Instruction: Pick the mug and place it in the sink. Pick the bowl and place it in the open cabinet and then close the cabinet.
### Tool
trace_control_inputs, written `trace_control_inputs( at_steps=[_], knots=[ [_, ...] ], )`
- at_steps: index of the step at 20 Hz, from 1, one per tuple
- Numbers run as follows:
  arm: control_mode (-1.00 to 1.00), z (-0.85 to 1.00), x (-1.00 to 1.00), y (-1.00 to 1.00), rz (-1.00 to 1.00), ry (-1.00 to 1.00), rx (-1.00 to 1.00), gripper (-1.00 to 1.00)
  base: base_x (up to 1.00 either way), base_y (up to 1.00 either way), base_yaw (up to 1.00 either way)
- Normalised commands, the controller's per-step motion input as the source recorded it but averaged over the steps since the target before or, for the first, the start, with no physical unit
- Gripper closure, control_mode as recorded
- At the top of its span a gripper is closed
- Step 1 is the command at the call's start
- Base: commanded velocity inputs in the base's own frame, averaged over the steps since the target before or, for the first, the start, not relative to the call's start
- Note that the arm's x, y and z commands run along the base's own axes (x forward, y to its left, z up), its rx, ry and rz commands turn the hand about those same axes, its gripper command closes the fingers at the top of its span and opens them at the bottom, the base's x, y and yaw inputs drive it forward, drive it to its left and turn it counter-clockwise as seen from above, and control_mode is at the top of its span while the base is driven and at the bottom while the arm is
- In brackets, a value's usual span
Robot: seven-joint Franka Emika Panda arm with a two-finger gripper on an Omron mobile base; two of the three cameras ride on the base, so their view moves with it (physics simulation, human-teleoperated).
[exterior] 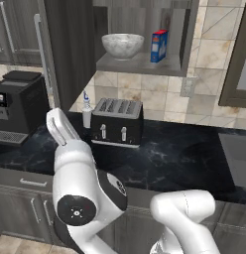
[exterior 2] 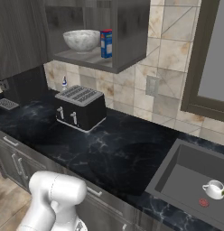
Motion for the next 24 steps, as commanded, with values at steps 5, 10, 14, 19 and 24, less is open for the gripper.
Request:
trace_control_inputs(
  at_steps=[5, 10, 14, 19, 24],
  knots=[
    [-1.0, 0.0, 0.3, 0.13, 0.0, 0.0, 0.01, -1.0, 0.0, 0.0, 0.0],
    [-1.0, 0.0, 0.25, 0.11, 0.0, 0.0, 0.0, -1.0, 0.0, 0.0, 0.0],
    [-1.0, 0.0, 0.32, 0.21, 0.0, 0.0, 0.0, -1.0, 0.0, 0.0, 0.0],
    [-1.0, -0.01, 0.27, 0.31, 0.0, 0.0, 0.0, -1.0, 0.0, 0.0, 0.0],
    [-1.0, 0.0, 0.3, 0.12, 0.0, 0.0, 0.0, -1.0, 0.0, 0.0, 0.0]
  ],
)
